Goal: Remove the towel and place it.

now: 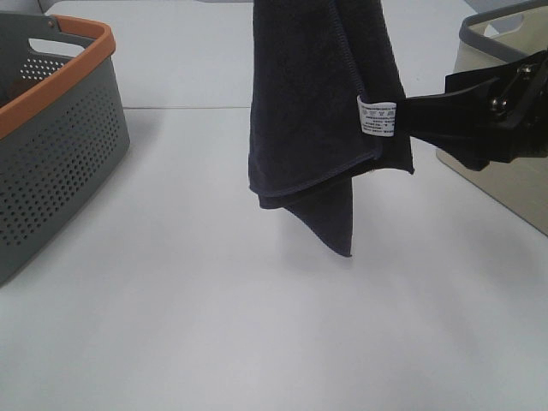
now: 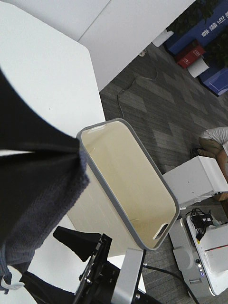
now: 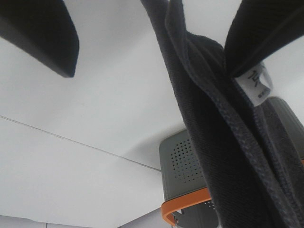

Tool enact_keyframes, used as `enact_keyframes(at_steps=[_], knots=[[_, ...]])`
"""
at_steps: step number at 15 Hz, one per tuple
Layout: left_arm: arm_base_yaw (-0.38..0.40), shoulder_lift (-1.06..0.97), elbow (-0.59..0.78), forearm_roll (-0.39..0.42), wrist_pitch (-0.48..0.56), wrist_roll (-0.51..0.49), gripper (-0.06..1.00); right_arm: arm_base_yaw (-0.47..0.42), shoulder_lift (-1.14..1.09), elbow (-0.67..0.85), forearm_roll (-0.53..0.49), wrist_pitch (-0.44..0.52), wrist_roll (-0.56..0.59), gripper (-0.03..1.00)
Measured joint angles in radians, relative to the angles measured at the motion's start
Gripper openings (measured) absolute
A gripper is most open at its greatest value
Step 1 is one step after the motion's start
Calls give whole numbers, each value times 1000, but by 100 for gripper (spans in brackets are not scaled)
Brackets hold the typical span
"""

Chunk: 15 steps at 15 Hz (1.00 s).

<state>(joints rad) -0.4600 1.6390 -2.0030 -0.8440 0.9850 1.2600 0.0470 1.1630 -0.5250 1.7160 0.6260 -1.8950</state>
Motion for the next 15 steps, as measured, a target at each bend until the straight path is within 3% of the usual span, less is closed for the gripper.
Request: enact_keyframes(at_steps=[3, 8, 10, 15], knots=[[0, 0, 0, 0, 10, 0, 0, 0, 56, -1, 15, 4, -63, 75], [0, 0, 0, 0, 13, 0, 0, 0, 131, -49, 21, 71, -76, 75], [0, 0, 0, 0, 13, 0, 0, 0, 129, -49, 21, 135, -39, 75], [0, 0, 0, -15, 13, 0, 0, 0, 92, -49, -24, 139, 27, 75]])
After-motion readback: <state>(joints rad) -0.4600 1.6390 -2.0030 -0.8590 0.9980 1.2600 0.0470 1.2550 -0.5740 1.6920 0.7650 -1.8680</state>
